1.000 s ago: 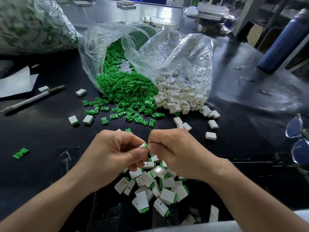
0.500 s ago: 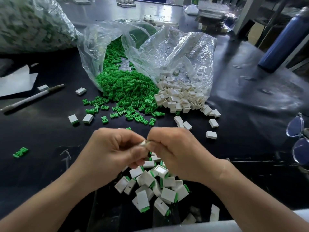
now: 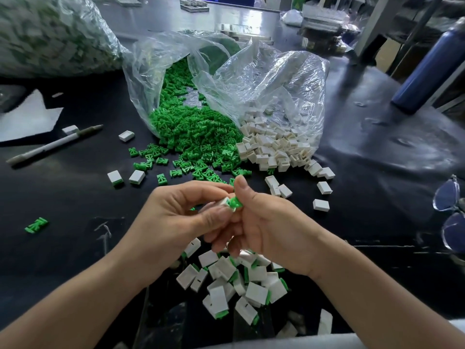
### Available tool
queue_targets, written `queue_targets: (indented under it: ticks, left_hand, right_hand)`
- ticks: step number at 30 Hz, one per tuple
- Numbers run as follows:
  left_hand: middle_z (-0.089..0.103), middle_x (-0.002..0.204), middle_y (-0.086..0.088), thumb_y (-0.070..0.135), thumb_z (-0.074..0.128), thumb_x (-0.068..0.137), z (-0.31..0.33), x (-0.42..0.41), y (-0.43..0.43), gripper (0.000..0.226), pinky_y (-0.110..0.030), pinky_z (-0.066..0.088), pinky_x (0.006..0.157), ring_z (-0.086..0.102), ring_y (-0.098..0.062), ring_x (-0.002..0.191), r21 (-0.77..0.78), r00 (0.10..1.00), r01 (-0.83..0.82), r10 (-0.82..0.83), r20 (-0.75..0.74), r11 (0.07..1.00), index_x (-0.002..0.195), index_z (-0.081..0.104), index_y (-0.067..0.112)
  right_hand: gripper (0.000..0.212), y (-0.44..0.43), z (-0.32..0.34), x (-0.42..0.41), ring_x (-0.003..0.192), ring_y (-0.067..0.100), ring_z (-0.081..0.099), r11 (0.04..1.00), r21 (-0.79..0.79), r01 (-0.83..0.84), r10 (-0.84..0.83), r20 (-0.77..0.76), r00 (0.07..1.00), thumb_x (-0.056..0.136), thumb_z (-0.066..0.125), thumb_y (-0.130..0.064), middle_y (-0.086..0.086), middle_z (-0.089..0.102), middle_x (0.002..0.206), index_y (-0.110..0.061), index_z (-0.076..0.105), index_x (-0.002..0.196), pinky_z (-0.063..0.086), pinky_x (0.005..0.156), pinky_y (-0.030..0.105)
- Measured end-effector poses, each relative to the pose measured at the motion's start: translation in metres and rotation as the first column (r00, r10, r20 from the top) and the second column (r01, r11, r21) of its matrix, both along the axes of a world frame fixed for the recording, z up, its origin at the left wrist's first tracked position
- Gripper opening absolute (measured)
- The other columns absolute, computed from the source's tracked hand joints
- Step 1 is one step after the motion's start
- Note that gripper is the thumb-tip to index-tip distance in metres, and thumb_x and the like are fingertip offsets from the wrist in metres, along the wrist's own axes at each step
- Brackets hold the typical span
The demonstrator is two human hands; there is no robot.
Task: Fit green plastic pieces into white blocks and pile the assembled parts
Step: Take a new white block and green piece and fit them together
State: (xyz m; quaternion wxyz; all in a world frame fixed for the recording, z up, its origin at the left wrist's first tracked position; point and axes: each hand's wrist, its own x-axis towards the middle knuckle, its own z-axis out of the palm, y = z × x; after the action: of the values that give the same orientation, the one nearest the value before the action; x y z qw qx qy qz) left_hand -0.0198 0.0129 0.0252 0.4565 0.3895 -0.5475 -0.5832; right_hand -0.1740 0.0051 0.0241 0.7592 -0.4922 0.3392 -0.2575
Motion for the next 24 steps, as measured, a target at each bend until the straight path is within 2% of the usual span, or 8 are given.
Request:
queue_targets:
  ticks: [3, 7, 11, 15, 17, 19, 21, 24]
  left_hand:
    - [0.072, 0.085, -0.01, 0.016, 0.067, 0.058, 0.002, 0.001, 0.001, 0.025, -0.025, 0.056, 0.057, 0.065, -0.021, 0.066, -0.005, 1.0, 0.023, -0.023, -0.004, 1.0, 0.08, 0.073, 0.006]
    - [0.063, 0.06, -0.02, 0.005, 0.064, 0.064, -0.001, -0.002, 0.001, 0.032, -0.032, 0.054, 0.051, 0.061, -0.031, 0.05, -0.023, 0.997, 0.06, -0.061, -0.047, 0.998, 0.094, 0.065, -0.009]
    - [0.064, 0.062, -0.027, 0.004, 0.062, 0.068, 0.0, -0.003, 0.003, 0.025, -0.038, 0.056, 0.051, 0.062, -0.04, 0.05, -0.069, 0.994, 0.088, -0.092, -0.058, 0.994, 0.09, 0.068, -0.008]
    - [0.069, 0.078, -0.021, 0.009, 0.065, 0.061, 0.001, -0.005, 0.002, 0.026, -0.029, 0.056, 0.054, 0.066, -0.029, 0.057, -0.081, 0.998, 0.049, -0.053, -0.045, 0.996, 0.085, 0.071, 0.003]
    - [0.068, 0.075, -0.023, 0.008, 0.064, 0.061, 0.0, -0.006, 0.003, 0.026, -0.028, 0.056, 0.054, 0.066, -0.028, 0.056, -0.081, 0.998, 0.046, -0.05, -0.044, 0.996, 0.086, 0.071, 0.004]
    - [0.065, 0.069, -0.027, 0.006, 0.063, 0.063, 0.0, -0.005, 0.002, 0.025, -0.029, 0.056, 0.054, 0.064, -0.029, 0.055, -0.08, 0.998, 0.038, -0.041, -0.045, 0.996, 0.086, 0.072, 0.002]
    - [0.063, 0.061, -0.027, 0.003, 0.063, 0.066, 0.0, -0.005, 0.002, 0.022, -0.031, 0.055, 0.051, 0.063, -0.032, 0.051, -0.071, 0.996, 0.042, -0.047, -0.071, 0.997, 0.084, 0.071, -0.005]
    - [0.065, 0.062, -0.026, 0.003, 0.064, 0.067, 0.0, -0.003, 0.002, 0.023, -0.03, 0.054, 0.051, 0.063, -0.033, 0.051, -0.044, 0.996, 0.043, -0.046, -0.08, 0.998, 0.087, 0.071, -0.003]
  right_hand:
    - [0.057, 0.001, 0.002, 0.0, 0.061, 0.009, 0.055, 0.998, 0.049, -0.033, 0.029, 0.08, 0.996, 0.081, 0.029, -0.055, 0.002, 0.06, 0.072, -0.006, 0.055, 0.09, 0.043, 0.057, 0.019]
    - [0.051, 0.003, 0.001, 0.0, 0.054, 0.008, 0.046, 1.0, 0.013, 0.029, -0.029, 0.039, 0.999, 0.079, 0.035, -0.054, -0.004, 0.053, 0.06, -0.006, 0.053, 0.081, 0.04, 0.052, 0.017]
    - [0.051, 0.006, -0.005, 0.002, 0.051, 0.006, 0.041, 0.993, -0.099, 0.059, -0.068, -0.092, 0.993, 0.076, 0.037, -0.06, -0.009, 0.049, 0.056, -0.01, 0.05, 0.074, 0.035, 0.05, 0.019]
    - [0.051, 0.007, -0.006, 0.004, 0.049, 0.006, 0.035, 0.987, -0.135, 0.082, -0.103, -0.161, 0.982, 0.076, 0.036, -0.058, -0.01, 0.042, 0.054, -0.009, 0.048, 0.078, 0.027, 0.047, 0.02]
    - [0.051, 0.008, -0.005, 0.004, 0.049, 0.006, 0.035, 0.986, -0.147, 0.084, -0.108, -0.171, 0.979, 0.077, 0.036, -0.057, -0.009, 0.042, 0.054, -0.008, 0.049, 0.078, 0.027, 0.048, 0.02]
    - [0.049, 0.007, -0.003, 0.003, 0.05, 0.007, 0.038, 0.987, -0.137, 0.083, -0.103, -0.147, 0.984, 0.077, 0.036, -0.057, -0.008, 0.045, 0.055, -0.01, 0.049, 0.073, 0.03, 0.049, 0.02]
    - [0.046, 0.006, 0.001, 0.003, 0.053, 0.008, 0.04, 0.996, -0.058, 0.07, -0.074, -0.076, 0.994, 0.077, 0.036, -0.055, -0.004, 0.047, 0.058, -0.011, 0.05, 0.075, 0.032, 0.051, 0.02]
    - [0.038, 0.005, 0.005, 0.002, 0.055, 0.008, 0.041, 0.998, -0.019, 0.058, -0.058, -0.012, 0.998, 0.076, 0.039, -0.046, -0.002, 0.049, 0.06, -0.009, 0.05, 0.078, 0.036, 0.051, 0.016]
